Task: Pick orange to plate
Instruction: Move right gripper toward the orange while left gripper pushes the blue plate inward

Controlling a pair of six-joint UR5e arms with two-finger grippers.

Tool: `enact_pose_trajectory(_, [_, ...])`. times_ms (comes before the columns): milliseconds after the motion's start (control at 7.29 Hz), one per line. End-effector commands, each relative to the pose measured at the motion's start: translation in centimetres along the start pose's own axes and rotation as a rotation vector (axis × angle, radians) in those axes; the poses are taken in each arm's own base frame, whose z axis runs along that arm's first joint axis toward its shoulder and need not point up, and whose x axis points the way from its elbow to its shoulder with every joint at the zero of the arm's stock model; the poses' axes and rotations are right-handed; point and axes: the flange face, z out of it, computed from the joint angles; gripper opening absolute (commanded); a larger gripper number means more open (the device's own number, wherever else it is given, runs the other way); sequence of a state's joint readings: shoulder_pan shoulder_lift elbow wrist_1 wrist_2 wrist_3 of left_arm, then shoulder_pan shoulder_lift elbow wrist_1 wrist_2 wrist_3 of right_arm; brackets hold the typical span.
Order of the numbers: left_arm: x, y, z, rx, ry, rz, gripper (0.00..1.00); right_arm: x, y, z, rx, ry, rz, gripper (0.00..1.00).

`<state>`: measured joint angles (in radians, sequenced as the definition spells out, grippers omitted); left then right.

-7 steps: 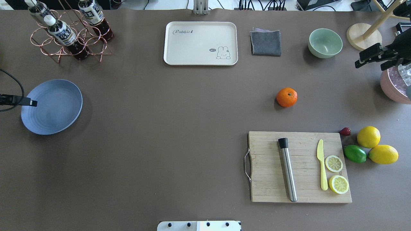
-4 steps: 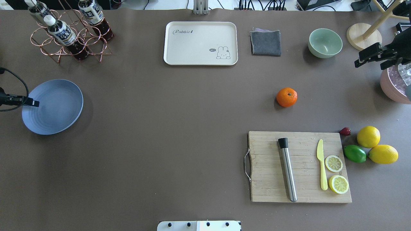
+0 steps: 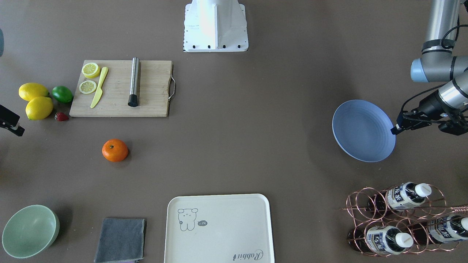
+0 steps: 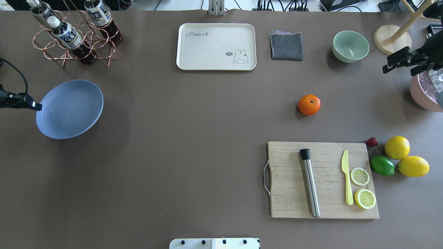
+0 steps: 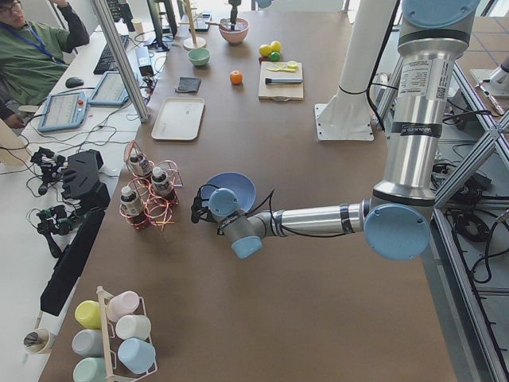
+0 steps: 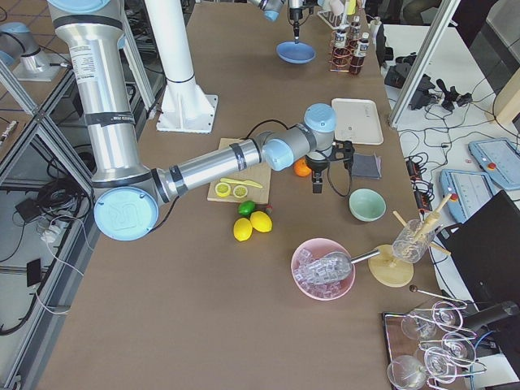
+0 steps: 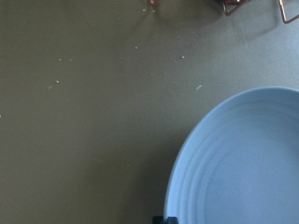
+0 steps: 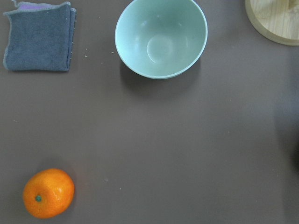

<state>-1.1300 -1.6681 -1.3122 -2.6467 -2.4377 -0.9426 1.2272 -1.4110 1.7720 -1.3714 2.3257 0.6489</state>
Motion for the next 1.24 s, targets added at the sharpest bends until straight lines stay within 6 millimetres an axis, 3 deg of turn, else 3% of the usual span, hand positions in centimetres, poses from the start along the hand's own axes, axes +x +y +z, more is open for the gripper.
enact_pose_trajectory(0, [4.6,-1.2,-1.7,0.000,0.044,-0.082,0.00,0.0,-0.1,0.0,0.001,0.000,-0.001,1.00])
enact_pose_trajectory(275, [9.4,-1.6,-2.1,0.079,0.060,-0.117,0.00,-0.4,0.1,0.1,0.010,0.011,-0.010,1.00])
enact_pose_trajectory(412, [12.5,-0.2,0.0,0.099,0.056,-0.124,0.00,-2.1,0.5,1.1,0.003,0.013,0.000,1.00])
enact_pose_trajectory(686, [18.2,1.0,1.7,0.127,0.021,-0.136,0.00,-9.9,1.7,3.7,0.015,0.020,-0.017,1.00])
enact_pose_trajectory(961, [28.1,2.6,3.3,0.150,-0.075,-0.139,0.00,-15.5,2.8,5.7,-0.011,-0.009,0.028,1.00])
enact_pose_trajectory(1098, [34.0,3.4,6.0,0.161,-0.087,-0.183,0.00,-18.3,3.4,7.2,0.015,0.016,0.039,1.00])
